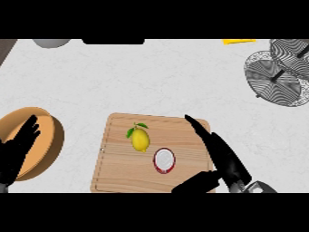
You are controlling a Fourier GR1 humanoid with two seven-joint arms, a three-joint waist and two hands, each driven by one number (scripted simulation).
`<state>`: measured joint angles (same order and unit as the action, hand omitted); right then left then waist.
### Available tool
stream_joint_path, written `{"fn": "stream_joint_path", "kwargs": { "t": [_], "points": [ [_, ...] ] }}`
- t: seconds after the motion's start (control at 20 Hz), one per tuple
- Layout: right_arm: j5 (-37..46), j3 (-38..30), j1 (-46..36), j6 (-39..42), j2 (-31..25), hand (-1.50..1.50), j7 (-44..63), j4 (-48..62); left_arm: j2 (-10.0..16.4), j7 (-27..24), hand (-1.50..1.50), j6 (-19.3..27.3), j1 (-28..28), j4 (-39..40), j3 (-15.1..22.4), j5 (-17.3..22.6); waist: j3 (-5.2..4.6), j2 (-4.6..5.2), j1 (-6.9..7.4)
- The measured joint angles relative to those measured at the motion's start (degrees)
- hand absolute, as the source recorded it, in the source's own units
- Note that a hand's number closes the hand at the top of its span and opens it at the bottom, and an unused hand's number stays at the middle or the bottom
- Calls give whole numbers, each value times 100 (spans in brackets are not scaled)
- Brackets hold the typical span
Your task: Pick the can from the cutting board and place it in the tiered basket
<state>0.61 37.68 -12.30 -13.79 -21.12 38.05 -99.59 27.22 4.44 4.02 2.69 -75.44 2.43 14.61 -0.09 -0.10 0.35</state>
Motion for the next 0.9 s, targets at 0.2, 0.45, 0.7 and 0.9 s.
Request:
{"fn": "stream_joint_path", "kwargs": {
  "t": [0.2, 0.45, 0.7, 0.9],
  "points": [
    [-161, -75, -396, 457, 177, -150, 886, -17, -59, 10, 0, -18, 6, -47, -46, -70, 5, 4, 0],
    [-84, -261, -383, 915, 152, -150, 1523, -176, -107, 33, 0, -126, 49, -83, -197, -152, 7, 4, -20],
    [40, -464, -90, 1153, 162, -150, 1794, -346, -175, 206, 0, -210, 36, -201, -309, -249, 8, 3, -29],
    [78, -614, 239, 1377, 262, -150, 1621, -320, -262, 211, 0, -307, 174, -326, -416, -346, 10, 5, -26]
  ]
}}
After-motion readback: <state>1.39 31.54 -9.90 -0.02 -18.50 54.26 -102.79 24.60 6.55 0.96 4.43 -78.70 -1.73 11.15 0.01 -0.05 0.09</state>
